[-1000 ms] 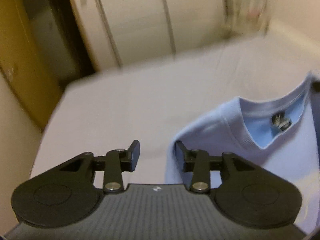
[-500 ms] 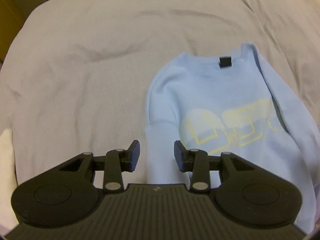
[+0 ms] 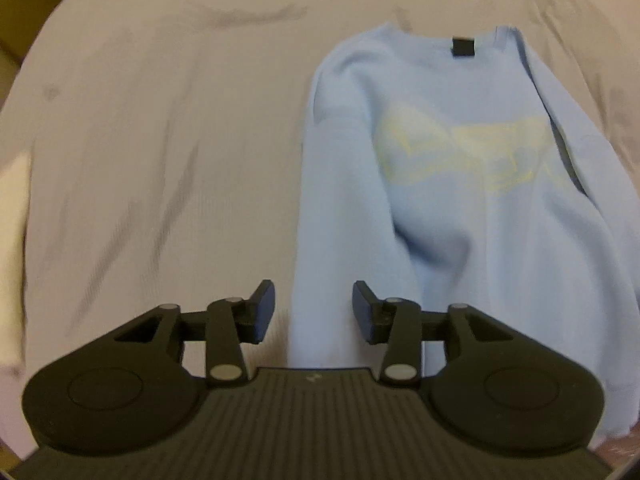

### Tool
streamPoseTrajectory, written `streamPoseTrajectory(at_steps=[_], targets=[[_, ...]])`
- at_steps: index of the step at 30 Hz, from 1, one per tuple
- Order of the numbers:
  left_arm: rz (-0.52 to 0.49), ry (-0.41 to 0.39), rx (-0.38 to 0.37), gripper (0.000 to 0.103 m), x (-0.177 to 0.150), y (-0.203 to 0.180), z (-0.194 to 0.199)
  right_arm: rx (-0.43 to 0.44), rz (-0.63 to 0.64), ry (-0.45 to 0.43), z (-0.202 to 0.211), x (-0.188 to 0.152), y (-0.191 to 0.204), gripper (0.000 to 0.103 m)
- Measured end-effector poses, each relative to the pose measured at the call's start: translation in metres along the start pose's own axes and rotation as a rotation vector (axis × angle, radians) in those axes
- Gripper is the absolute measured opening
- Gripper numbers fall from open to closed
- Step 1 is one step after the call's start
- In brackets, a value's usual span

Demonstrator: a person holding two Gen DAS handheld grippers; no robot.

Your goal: Fold clothes

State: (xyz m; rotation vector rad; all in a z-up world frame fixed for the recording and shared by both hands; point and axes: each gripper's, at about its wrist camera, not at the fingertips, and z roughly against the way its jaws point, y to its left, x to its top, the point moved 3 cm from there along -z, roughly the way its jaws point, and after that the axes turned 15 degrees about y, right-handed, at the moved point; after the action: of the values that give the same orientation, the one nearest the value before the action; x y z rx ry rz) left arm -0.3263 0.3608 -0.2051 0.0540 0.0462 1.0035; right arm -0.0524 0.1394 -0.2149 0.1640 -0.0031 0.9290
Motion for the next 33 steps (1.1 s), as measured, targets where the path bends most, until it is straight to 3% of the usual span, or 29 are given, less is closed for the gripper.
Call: streamPoseTrajectory(at_steps=[9, 11, 14, 16, 17, 18, 19, 20, 21, 22, 25, 28, 31, 33], targets=[[0.281, 0.137, -0.242, 0.066, -0.138, 0.049, -0.031, -0.037, -0.022, 0.132, -0.024, -0.091, -0.061, 0.074], [0.339, 0.135, -0.271, 0.072, -0.152, 0.056, -0.037, -0.056, -0.021, 0.156, -0.037, -0.1, -0.069, 0.076], [0.393, 0.13, -0.321, 0.079, -0.159, 0.059, -0.05, -0.048, -0.051, 0.177, -0.056, -0.106, -0.076, 0.088], [0.408, 0.13, -0.333, 0.077, -0.159, 0.055, -0.062, -0.012, -0.144, 0.185, -0.072, -0.108, -0.085, 0.087], [0.414, 0.131, -0.338, 0.071, -0.159, 0.053, -0.068, 0.018, -0.202, 0.187, -0.078, -0.109, -0.09, 0.086], [0.404, 0.134, -0.316, 0.062, -0.157, 0.051, -0.072, 0.05, -0.257, 0.188, -0.084, -0.11, -0.095, 0.082], [0.391, 0.137, -0.287, 0.034, -0.155, 0.049, -0.071, 0.08, -0.283, 0.181, -0.085, -0.11, -0.096, 0.065], [0.376, 0.139, -0.258, 0.013, -0.153, 0.047, -0.071, 0.099, -0.268, 0.167, -0.082, -0.109, -0.093, 0.055], [0.348, 0.132, -0.241, 0.01, -0.152, 0.048, -0.065, 0.118, -0.252, 0.152, -0.078, -0.108, -0.091, 0.03], [0.32, 0.124, -0.224, 0.004, -0.15, 0.049, -0.059, 0.125, -0.236, 0.134, -0.073, -0.107, -0.089, 0.017], [0.27, 0.043, -0.119, 0.004, -0.144, 0.071, -0.023, 0.095, -0.213, 0.043, -0.04, -0.099, -0.096, 0.005], [0.29, -0.041, 0.011, 0.004, -0.135, 0.115, 0.016, 0.082, -0.231, -0.079, 0.005, -0.085, -0.117, 0.004], [0.297, -0.085, 0.164, 0.007, -0.118, 0.159, 0.041, -0.01, -0.24, -0.226, 0.058, -0.063, -0.146, 0.003], [0.287, -0.083, 0.247, 0.015, -0.102, 0.179, 0.048, -0.1, -0.305, -0.307, 0.086, -0.042, -0.175, 0.008]])
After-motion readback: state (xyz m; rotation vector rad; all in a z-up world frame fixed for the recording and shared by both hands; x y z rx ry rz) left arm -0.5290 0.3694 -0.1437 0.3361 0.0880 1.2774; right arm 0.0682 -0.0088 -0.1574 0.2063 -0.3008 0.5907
